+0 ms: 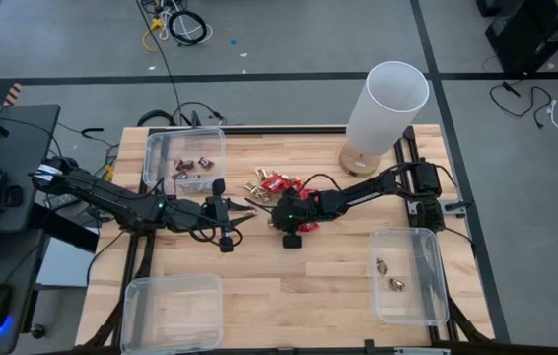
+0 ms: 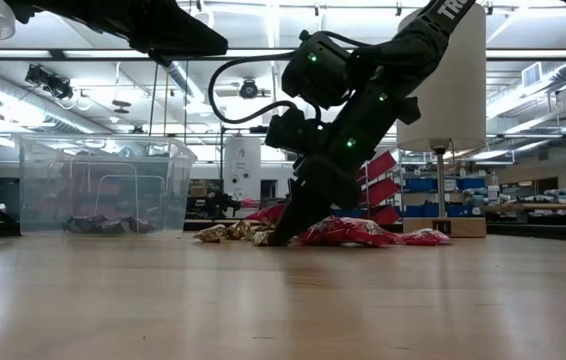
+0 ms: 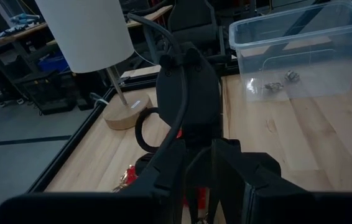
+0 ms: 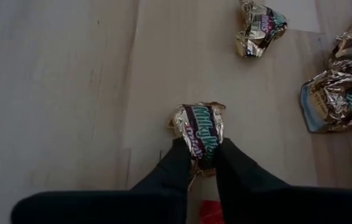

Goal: Sort candy
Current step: Put the gold chocolate into the bottom right transparent bin

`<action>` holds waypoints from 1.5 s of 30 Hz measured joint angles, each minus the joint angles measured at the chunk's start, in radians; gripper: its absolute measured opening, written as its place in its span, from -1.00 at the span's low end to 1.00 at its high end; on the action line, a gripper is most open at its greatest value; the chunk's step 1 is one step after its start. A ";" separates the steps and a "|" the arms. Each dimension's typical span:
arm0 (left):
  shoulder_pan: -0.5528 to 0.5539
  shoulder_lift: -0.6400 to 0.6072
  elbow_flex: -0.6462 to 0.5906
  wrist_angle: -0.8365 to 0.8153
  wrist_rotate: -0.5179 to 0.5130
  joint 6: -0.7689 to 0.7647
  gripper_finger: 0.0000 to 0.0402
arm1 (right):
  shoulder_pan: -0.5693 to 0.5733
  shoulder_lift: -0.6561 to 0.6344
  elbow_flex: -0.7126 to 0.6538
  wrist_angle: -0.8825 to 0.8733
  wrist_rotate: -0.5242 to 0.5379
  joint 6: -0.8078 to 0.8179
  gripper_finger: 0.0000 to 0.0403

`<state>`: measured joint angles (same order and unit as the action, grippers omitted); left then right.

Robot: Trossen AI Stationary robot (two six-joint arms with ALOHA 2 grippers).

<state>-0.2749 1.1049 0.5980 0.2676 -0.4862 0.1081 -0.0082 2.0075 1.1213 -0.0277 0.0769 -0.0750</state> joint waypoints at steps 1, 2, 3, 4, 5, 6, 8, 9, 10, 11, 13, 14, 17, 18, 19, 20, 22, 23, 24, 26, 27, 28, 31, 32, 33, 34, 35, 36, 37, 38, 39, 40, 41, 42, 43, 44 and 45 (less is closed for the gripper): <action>0.000 0.000 0.000 0.000 0.000 0.000 -0.59 | 0.000 0.000 0.000 0.000 0.000 0.000 -0.74; 0.000 0.000 0.000 0.000 0.000 0.000 -0.59 | 0.000 0.000 0.000 0.000 0.000 0.000 -0.74; 0.000 0.000 0.000 0.000 0.000 0.000 -0.59 | 0.000 0.000 0.000 0.001 0.000 0.000 -0.74; 0.000 0.000 0.000 0.000 0.000 0.000 -0.59 | 0.000 0.000 0.000 0.002 0.000 0.000 -0.74; 0.000 0.000 0.000 0.000 0.000 0.000 -0.59 | 0.000 0.001 -0.001 0.004 0.000 0.000 -0.75; 0.000 0.000 0.000 0.000 -0.001 0.000 -0.59 | 0.000 0.001 -0.001 0.006 0.001 0.000 -0.75; 0.000 0.000 0.000 0.000 -0.001 0.000 -0.59 | 0.000 0.001 -0.001 0.008 0.001 0.000 -0.75; 0.000 0.000 0.000 0.000 -0.001 0.000 -0.59 | 0.000 0.000 -0.001 0.008 0.001 0.000 -0.75; 0.000 0.000 0.000 0.000 -0.001 0.000 -0.59 | 0.000 -0.003 -0.001 0.008 0.001 0.000 -0.75; 0.000 0.000 0.000 0.000 -0.002 0.000 -0.59 | 0.000 -0.006 -0.002 0.005 0.001 0.000 -0.75; 0.000 0.000 0.000 0.001 -0.002 0.000 -0.59 | -0.001 -0.019 -0.004 -0.011 0.001 0.000 -0.75; 0.000 0.000 0.000 0.001 -0.002 0.000 -0.59 | -0.001 -0.028 -0.005 -0.015 0.001 0.000 -0.75; 0.000 0.000 0.000 0.002 -0.003 0.000 -0.59 | -0.001 -0.071 -0.005 -0.037 0.001 0.000 -0.75; 0.000 0.000 0.000 0.003 -0.003 0.000 -0.59 | 0.000 -0.088 -0.004 -0.050 0.001 0.000 -0.75; 0.000 0.000 -0.001 0.003 -0.003 0.000 -0.59 | 0.000 -0.105 -0.004 -0.064 0.001 0.000 -0.75; 0.000 0.000 -0.001 0.004 -0.006 0.000 -0.59 | 0.001 -0.122 -0.004 -0.082 0.001 0.000 -0.75; 0.000 0.000 -0.001 0.005 -0.007 0.000 -0.59 | 0.004 -0.159 -0.004 -0.120 0.001 0.000 -0.75; 0.000 0.000 -0.001 0.005 -0.007 0.000 -0.59 | 0.005 -0.182 -0.004 -0.136 0.001 -0.002 -0.75; 0.000 0.000 -0.001 0.006 -0.007 0.000 -0.59 | 0.008 -0.205 -0.004 -0.154 0.001 -0.005 -0.75; 0.000 0.000 -0.001 0.010 -0.007 0.000 -0.59 | 0.013 -0.252 -0.003 -0.196 0.000 -0.012 -0.75; 0.000 0.000 -0.001 0.011 -0.007 0.000 -0.59 | 0.015 -0.275 -0.003 -0.221 0.000 -0.017 -0.75; 0.000 0.000 -0.001 0.012 -0.007 0.000 -0.59 | 0.018 -0.298 -0.003 -0.240 0.001 -0.024 -0.75; 0.000 0.000 -0.001 0.014 -0.007 0.000 -0.59 | 0.020 -0.382 -0.003 -0.286 0.000 -0.035 -0.75; 0.000 0.000 -0.001 0.016 -0.006 0.000 -0.59 | 0.021 -0.412 -0.003 -0.304 0.001 -0.035 -0.75; 0.000 0.000 -0.001 0.019 -0.006 0.000 -0.59 | 0.021 -0.443 -0.002 -0.328 0.000 -0.035 -0.75; 0.000 0.000 -0.001 0.021 -0.006 0.000 -0.59 | 0.021 -0.472 -0.002 -0.358 0.000 -0.034 -0.75; 0.000 0.000 -0.001 0.022 -0.006 0.000 -0.59 | 0.024 -0.503 -0.002 -0.393 0.000 -0.034 -0.75; 0.000 0.000 -0.001 0.021 -0.006 0.000 -0.59 | 0.027 -0.533 -0.002 -0.427 0.000 -0.033 -0.75; 0.000 0.000 -0.001 0.021 -0.006 0.000 -0.59 | 0.031 -0.564 -0.002 -0.457 0.001 -0.028 -0.76; 0.000 0.000 -0.001 0.021 -0.006 0.000 -0.59 | 0.037 -0.595 -0.002 -0.488 0.000 -0.021 -0.77; 0.000 0.000 -0.001 0.021 -0.006 0.000 -0.59 | 0.044 -0.625 -0.002 -0.523 0.000 -0.009 -0.77; 0.000 0.000 -0.001 0.021 -0.006 0.000 -0.59 | 0.053 -0.654 -0.002 -0.552 0.000 0.005 -0.78; 0.000 0.000 -0.001 0.021 -0.006 0.000 -0.59 | 0.063 -0.682 -0.002 -0.583 0.000 0.022 -0.79; 0.000 0.000 -0.001 0.021 -0.006 0.000 -0.59 | 0.074 -0.710 -0.002 -0.614 0.000 0.040 -0.80; 0.000 0.000 -0.001 0.023 -0.006 0.000 -0.59 | 0.087 -0.738 -0.002 -0.645 0.000 0.061 -0.81; 0.000 0.000 -0.001 0.027 -0.005 0.000 -0.59 | 0.102 -0.763 -0.002 -0.676 0.000 0.086 -0.81; 0.000 0.000 -0.001 0.028 -0.005 0.000 -0.59 | 0.116 -0.790 -0.002 -0.705 0.000 0.115 -0.82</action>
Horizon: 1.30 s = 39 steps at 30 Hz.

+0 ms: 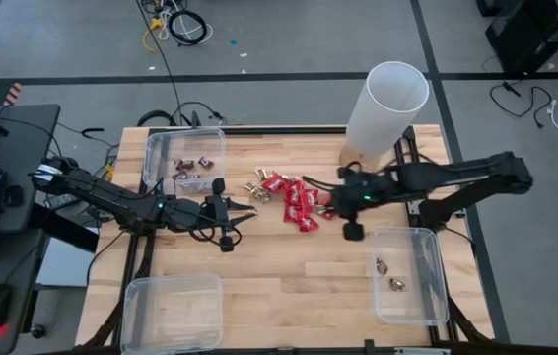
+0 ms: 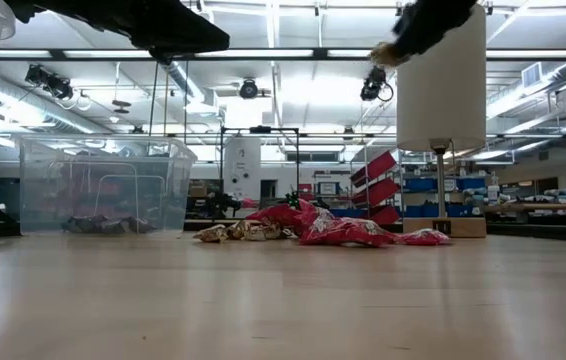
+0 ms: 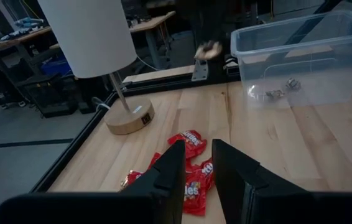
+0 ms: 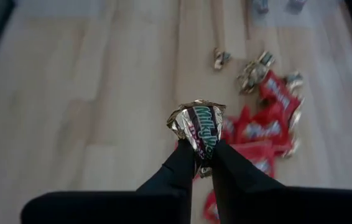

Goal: Sort candy
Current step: Put the gold chocolate into the bottom right transparent bin

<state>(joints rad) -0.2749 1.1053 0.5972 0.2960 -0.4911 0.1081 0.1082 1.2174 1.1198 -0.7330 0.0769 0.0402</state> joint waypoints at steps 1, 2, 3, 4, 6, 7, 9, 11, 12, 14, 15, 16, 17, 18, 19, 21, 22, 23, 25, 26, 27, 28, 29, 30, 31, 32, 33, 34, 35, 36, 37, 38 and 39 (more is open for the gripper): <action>0.000 0.000 0.000 0.000 0.000 0.000 -0.59 | 0.016 -0.024 0.000 -0.030 0.000 0.037 -0.82; 0.000 0.000 0.000 0.000 0.000 0.000 -0.59 | 0.033 -0.047 0.000 -0.063 0.000 0.080 -0.83; 0.000 0.000 0.000 -0.001 0.000 0.000 -0.59 | 0.050 -0.070 0.000 -0.093 0.000 0.123 -0.83; 0.000 0.000 0.000 0.000 0.000 0.000 -0.59 | 0.068 -0.090 0.000 -0.127 0.000 0.171 -0.83; 0.000 0.000 0.000 0.000 -0.001 0.000 -0.59 | 0.105 -0.128 0.000 -0.198 0.000 0.266 -0.83; 0.000 0.000 0.000 -0.001 -0.002 0.000 -0.59 | 0.126 -0.144 0.000 -0.235 0.000 0.318 -0.83; 0.000 0.000 0.000 0.000 -0.002 0.000 -0.59 | 0.166 -0.174 0.000 -0.304 -0.001 0.426 -0.83; 0.000 0.000 0.000 0.001 -0.002 0.000 -0.59 | 0.204 -0.198 0.000 -0.364 -0.020 0.540 -0.84; 0.000 0.000 0.000 0.004 -0.002 0.000 -0.59 | 0.221 -0.208 0.000 -0.389 -0.040 0.601 -0.84; 0.000 0.000 0.000 0.011 -0.003 0.000 -0.59 | 0.254 -0.227 0.000 -0.433 -0.095 0.727 -0.84; 0.000 0.000 0.000 0.012 -0.004 0.000 -0.59 | 0.271 -0.233 0.000 -0.449 -0.117 0.787 -0.84; 0.000 0.000 0.000 0.014 -0.004 0.000 -0.59 | 0.289 -0.240 0.000 -0.463 -0.137 0.843 -0.84; 0.000 0.000 0.000 0.016 -0.004 0.000 -0.59 | 0.307 -0.243 0.000 -0.476 -0.155 0.895 -0.84; 0.000 0.000 0.000 0.018 -0.004 0.000 -0.59 | 0.325 -0.245 0.000 -0.490 -0.172 0.943 -0.84; 0.000 0.000 0.000 0.024 -0.005 0.000 -0.59 | 0.342 -0.246 0.000 -0.507 -0.190 0.989 -0.85; 0.000 0.000 0.000 0.027 -0.005 0.000 -0.59 | 0.376 -0.244 0.000 -0.543 -0.230 1.073 -0.87; 0.000 0.000 0.000 0.027 -0.005 0.000 -0.59 | 0.392 -0.242 0.001 -0.561 -0.242 1.106 -0.88; 0.000 0.000 0.000 0.026 -0.005 0.000 -0.59 | 0.409 -0.239 0.001 -0.578 -0.251 1.130 -0.90; 0.000 0.000 0.000 0.026 -0.005 0.000 -0.59 | 0.447 -0.231 0.001 -0.596 -0.255 1.142 -0.91; 0.000 0.000 0.000 0.026 -0.005 0.000 -0.59 | 0.468 -0.226 0.001 -0.601 -0.255 1.135 -0.92; 0.000 0.000 0.000 0.025 -0.005 0.000 -0.59 | 0.488 -0.220 0.001 -0.613 -0.251 1.124 -0.93; 0.000 0.000 0.000 0.025 -0.005 0.000 -0.59 | 0.506 -0.212 0.001 -0.629 -0.244 1.109 -0.93; 0.000 0.000 0.000 0.025 -0.005 0.002 -0.59 | 0.525 -0.204 0.001 -0.644 -0.233 1.092 -0.93; 0.000 0.000 0.000 0.025 -0.006 0.007 -0.59 | 0.542 -0.194 0.001 -0.661 -0.222 1.077 -0.93; 0.000 0.000 0.000 0.025 -0.006 0.013 -0.59 | 0.559 -0.184 0.001 -0.677 -0.209 1.060 -0.94; 0.000 0.000 0.000 0.025 -0.006 0.016 -0.59 | 0.575 -0.174 0.001 -0.689 -0.191 1.036 -0.94; 0.000 0.000 0.000 0.025 -0.006 0.018 -0.59 | 0.593 -0.165 -0.001 -0.691 -0.172 1.006 -0.94; 0.000 0.000 0.000 0.025 -0.006 0.019 -0.59 | 0.610 -0.155 -0.006 -0.688 -0.154 0.978 -0.94; 0.000 0.000 0.000 0.025 -0.007 0.019 -0.59 | 0.626 -0.145 -0.012 -0.689 -0.140 0.956 -0.94; 0.000 0.000 0.000 0.025 -0.007 0.019 -0.59 | 0.641 -0.133 -0.020 -0.689 -0.131 0.937 -0.94; 0.000 0.000 0.000 0.025 -0.007 0.019 -0.59 | 0.653 -0.122 -0.027 -0.686 -0.123 0.920 -0.94; 0.000 0.000 0.000 0.025 -0.007 0.019 -0.59 | 0.663 -0.110 -0.036 -0.681 -0.122 0.909 -0.94; 0.000 0.000 0.000 0.025 -0.007 0.019 -0.59 | 0.674 -0.100 -0.046 -0.675 -0.122 0.905 -0.94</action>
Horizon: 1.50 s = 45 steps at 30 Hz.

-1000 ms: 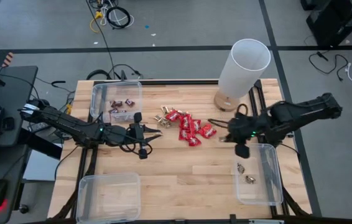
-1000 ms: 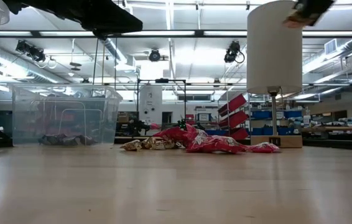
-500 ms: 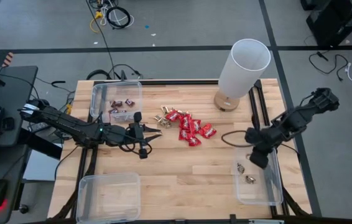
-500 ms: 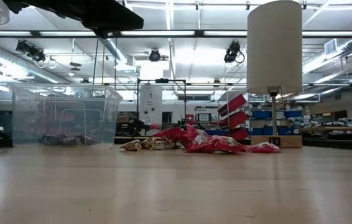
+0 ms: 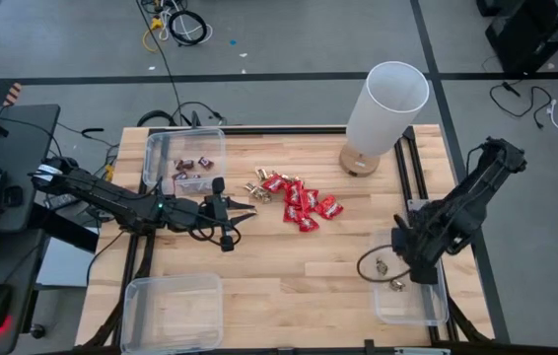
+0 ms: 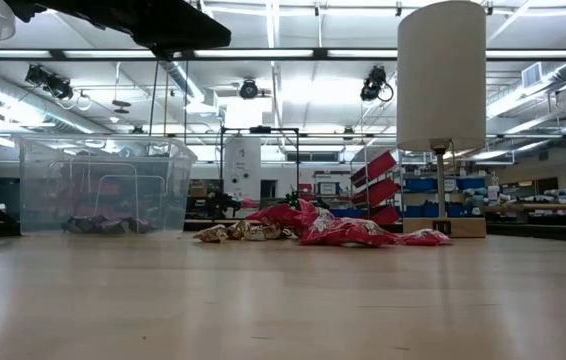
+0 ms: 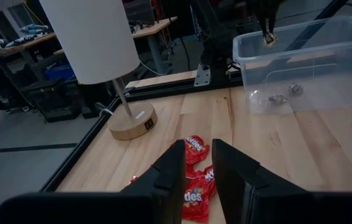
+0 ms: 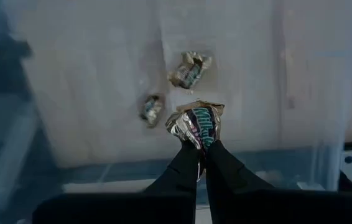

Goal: Sort candy
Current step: Put the gold chocolate into the bottom right transparent bin

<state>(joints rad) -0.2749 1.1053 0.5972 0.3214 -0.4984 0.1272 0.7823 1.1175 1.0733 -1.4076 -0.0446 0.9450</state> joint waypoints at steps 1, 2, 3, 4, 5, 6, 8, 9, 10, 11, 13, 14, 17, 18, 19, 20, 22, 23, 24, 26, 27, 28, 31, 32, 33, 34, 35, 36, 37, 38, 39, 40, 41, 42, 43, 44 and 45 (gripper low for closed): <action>0.000 0.000 0.000 0.000 0.000 0.000 -0.59 | 0.010 0.010 -0.015 0.013 0.000 -0.001 -0.94; 0.000 0.000 0.000 0.000 0.000 0.000 -0.59 | 0.019 0.020 -0.031 0.033 0.000 -0.001 -0.94; 0.000 0.000 0.000 0.000 0.000 0.000 -0.59 | 0.027 0.030 -0.048 0.059 0.000 -0.002 -0.94; 0.000 0.000 0.000 0.000 0.000 0.000 -0.59 | 0.034 0.041 -0.067 0.091 0.000 -0.003 -0.94; 0.000 0.000 0.000 0.000 0.000 0.000 -0.59 | 0.042 0.051 -0.085 0.123 0.000 -0.003 -0.95; 0.000 0.000 0.000 0.000 0.000 0.000 -0.59 | 0.049 0.062 -0.106 0.155 0.000 -0.003 -0.95; 0.000 0.000 0.000 0.000 0.000 0.000 -0.59 | 0.063 0.083 -0.136 0.211 0.000 -0.003 -0.96; 0.000 0.000 0.000 0.000 0.000 0.001 -0.59 | 0.069 0.094 -0.148 0.243 0.000 -0.004 -0.96; 0.000 0.000 0.000 0.001 0.000 0.002 -0.59 | 0.076 0.105 -0.158 0.270 0.000 -0.005 -0.96; 0.000 0.000 0.000 0.001 0.000 0.002 -0.59 | 0.082 0.116 -0.166 0.290 0.000 -0.005 -0.97; 0.000 0.000 0.000 0.001 0.000 0.002 -0.59 | 0.094 0.136 -0.177 0.327 0.000 -0.004 -0.97; 0.000 0.000 0.000 0.001 0.000 0.002 -0.59 | 0.101 0.145 -0.180 0.344 0.000 0.000 -0.97; 0.000 0.000 0.000 0.000 0.000 0.002 -0.59 | 0.118 0.174 -0.180 0.367 0.000 0.016 -0.97; 0.000 0.000 0.000 0.000 0.000 0.002 -0.59 | 0.123 0.184 -0.180 0.380 0.000 0.020 -0.97; 0.000 0.000 0.000 0.000 0.000 0.002 -0.59 | 0.128 0.192 -0.180 0.392 0.000 0.022 -0.97; 0.000 0.000 0.000 0.000 0.000 0.002 -0.59 | 0.133 0.202 -0.180 0.402 0.000 0.024 -0.97; 0.000 0.000 0.000 0.000 0.001 0.002 -0.59 | 0.139 0.219 -0.180 0.423 0.000 0.027 -0.97; 0.000 0.000 0.000 0.000 0.000 0.002 -0.59 | 0.141 0.226 -0.180 0.434 -0.001 0.028 -0.97; 0.000 0.000 0.000 0.000 0.001 0.002 -0.59 | 0.141 0.234 -0.180 0.442 -0.005 0.028 -0.97; 0.000 0.000 0.000 0.000 0.001 0.002 -0.59 | 0.141 0.243 -0.181 0.462 -0.011 0.029 -0.97; 0.000 0.000 0.000 -0.001 0.001 0.002 -0.59 | 0.141 0.249 -0.181 0.471 -0.015 0.031 -0.97; 0.000 0.000 0.000 -0.001 0.001 0.002 -0.59 | 0.140 0.253 -0.180 0.475 -0.019 0.032 -0.97; 0.000 0.000 0.000 -0.002 0.001 0.002 -0.59 | 0.140 0.258 -0.179 0.490 -0.025 0.042 -0.95; 0.000 0.000 0.000 -0.002 0.001 0.002 -0.59 | 0.140 0.258 -0.179 0.490 -0.025 0.053 -0.94; 0.000 0.000 0.000 -0.002 0.001 0.002 -0.59 | 0.140 0.258 -0.179 0.489 -0.025 0.063 -0.92; 0.000 0.000 0.000 -0.002 0.001 0.002 -0.59 | 0.140 0.259 -0.179 0.488 -0.024 0.073 -0.90; 0.000 0.000 0.000 -0.002 0.001 0.002 -0.59 | 0.140 0.259 -0.179 0.488 -0.024 0.082 -0.88; 0.000 0.000 0.000 -0.002 0.001 0.002 -0.59 | 0.140 0.259 -0.179 0.488 -0.020 0.091 -0.86; 0.000 0.000 0.000 -0.002 0.001 0.002 -0.59 | 0.140 0.259 -0.179 0.488 -0.016 0.100 -0.83; 0.000 0.000 0.000 -0.002 0.001 0.002 -0.59 | 0.140 0.259 -0.179 0.487 -0.012 0.108 -0.81; 0.000 0.000 0.000 -0.002 0.001 0.002 -0.59 | 0.140 0.259 -0.179 0.487 -0.008 0.111 -0.80; 0.000 0.000 0.000 -0.003 0.001 0.002 -0.59 | 0.140 0.259 -0.179 0.487 -0.006 0.116 -0.78; 0.000 0.000 0.000 -0.003 0.001 0.002 -0.59 | 0.140 0.259 -0.179 0.487 -0.001 0.124 -0.76; 0.000 0.000 0.000 -0.003 0.001 0.002 -0.59 | 0.140 0.259 -0.179 0.486 0.004 0.130 -0.74; 0.000 0.000 0.000 -0.004 0.001 0.002 -0.59 | 0.140 0.259 -0.178 0.486 0.010 0.133 -0.73; 0.000 0.000 0.000 -0.004 0.001 0.002 -0.59 | 0.140 0.259 -0.178 0.486 0.015 0.136 -0.71; 0.000 0.000 0.000 -0.005 0.001 0.002 -0.59 | 0.139 0.259 -0.178 0.486 0.016 0.136 -0.70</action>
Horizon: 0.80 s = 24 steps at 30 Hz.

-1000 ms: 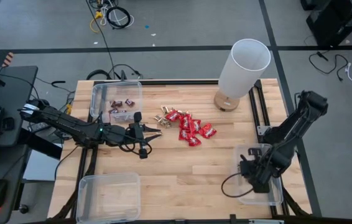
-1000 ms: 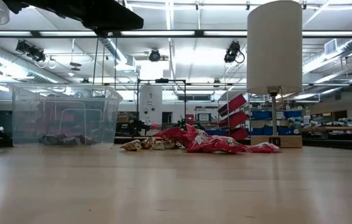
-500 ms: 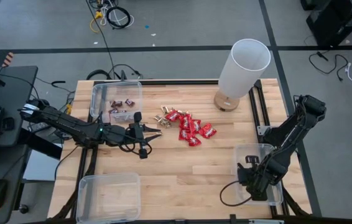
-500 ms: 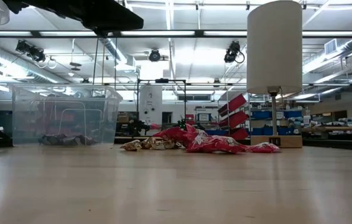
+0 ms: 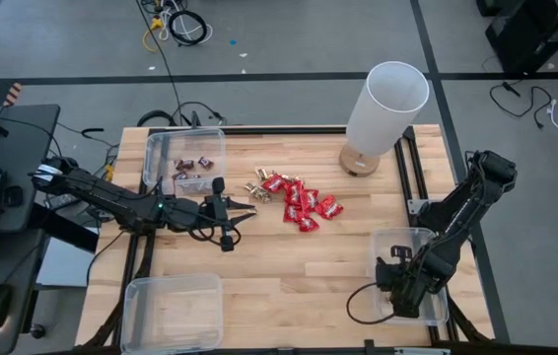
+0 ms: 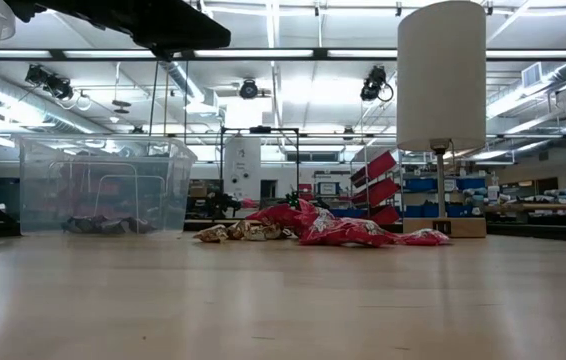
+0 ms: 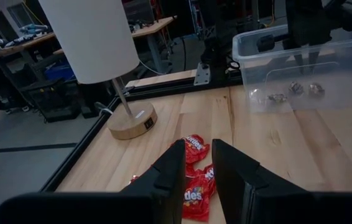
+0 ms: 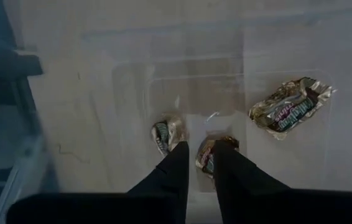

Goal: Sort candy
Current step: Put the gold chocolate into the bottom right transparent bin

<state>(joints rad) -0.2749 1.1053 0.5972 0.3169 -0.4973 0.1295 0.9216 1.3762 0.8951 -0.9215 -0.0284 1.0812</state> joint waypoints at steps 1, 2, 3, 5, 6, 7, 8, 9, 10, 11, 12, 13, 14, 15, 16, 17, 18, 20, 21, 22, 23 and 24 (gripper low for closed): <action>0.000 0.000 0.000 0.000 0.000 0.000 -0.59 | 0.000 0.000 0.000 0.000 0.000 -0.001 -0.68; 0.000 0.000 0.000 -0.001 0.000 0.000 -0.59 | 0.000 -0.002 0.000 0.000 -0.001 -0.004 -0.67; 0.000 0.000 0.000 -0.001 0.000 0.000 -0.59 | 0.000 -0.005 0.000 0.000 -0.005 -0.005 -0.66; 0.000 0.000 0.000 -0.001 0.000 0.000 -0.59 | -0.002 -0.023 0.000 -0.005 -0.014 0.004 -0.66; 0.000 0.000 0.000 -0.001 0.000 0.000 -0.59 | -0.004 -0.035 0.000 -0.008 -0.015 0.018 -0.66; 0.000 0.000 0.000 -0.001 0.000 0.000 -0.59 | -0.008 -0.049 0.001 -0.012 -0.017 0.031 -0.66; 0.000 0.000 0.000 -0.001 0.000 0.000 -0.59 | -0.011 -0.067 0.001 -0.016 -0.019 0.044 -0.67; 0.000 0.000 0.000 -0.001 0.000 0.000 -0.59 | -0.015 -0.085 0.001 -0.019 -0.022 0.056 -0.68; 0.000 0.000 0.000 -0.001 0.000 0.000 -0.59 | -0.019 -0.107 0.001 -0.021 -0.023 0.070 -0.69; 0.000 0.000 0.000 -0.001 0.000 0.000 -0.59 | -0.023 -0.129 0.001 -0.021 -0.023 0.081 -0.71; 0.000 0.000 0.000 -0.001 0.000 -0.001 -0.59 | -0.026 -0.151 0.001 -0.021 -0.023 0.094 -0.72; 0.000 0.000 0.000 -0.001 0.000 -0.001 -0.59 | -0.029 -0.173 0.001 -0.021 -0.023 0.107 -0.74; 0.000 0.000 0.000 -0.001 0.000 -0.001 -0.59 | -0.033 -0.194 0.001 -0.021 -0.021 0.121 -0.76; 0.000 0.000 0.000 -0.001 0.000 -0.001 -0.59 | -0.036 -0.216 0.002 -0.021 -0.017 0.130 -0.79; 0.000 0.000 0.000 0.000 0.000 -0.001 -0.59 | -0.038 -0.235 0.003 -0.021 -0.008 0.139 -0.81; 0.000 0.000 0.000 0.000 0.000 -0.002 -0.59 | -0.040 -0.254 0.006 -0.021 0.003 0.146 -0.84; 0.000 0.000 0.000 0.000 0.000 -0.002 -0.59 | -0.042 -0.271 0.012 -0.021 0.016 0.150 -0.87; 0.000 0.000 0.000 0.000 0.000 -0.002 -0.59 | -0.045 -0.300 0.033 -0.021 0.065 0.153 -0.94; 0.000 0.000 0.000 0.000 0.000 -0.002 -0.59 | -0.048 -0.313 0.046 -0.017 0.096 0.149 -0.96; 0.000 0.000 0.000 0.000 0.000 -0.002 -0.59 | -0.051 -0.325 0.062 -0.009 0.134 0.139 -0.98; 0.000 0.000 0.000 0.000 0.000 -0.002 -0.59 | -0.056 -0.337 0.079 0.006 0.176 0.119 -0.99; 0.000 0.000 0.000 0.000 0.000 -0.002 -0.59 | -0.063 -0.345 0.098 0.023 0.221 0.097 -0.99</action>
<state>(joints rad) -0.2749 1.1053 0.5972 0.3164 -0.4969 0.1280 0.8586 1.0313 0.9929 -0.8985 0.1923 1.1780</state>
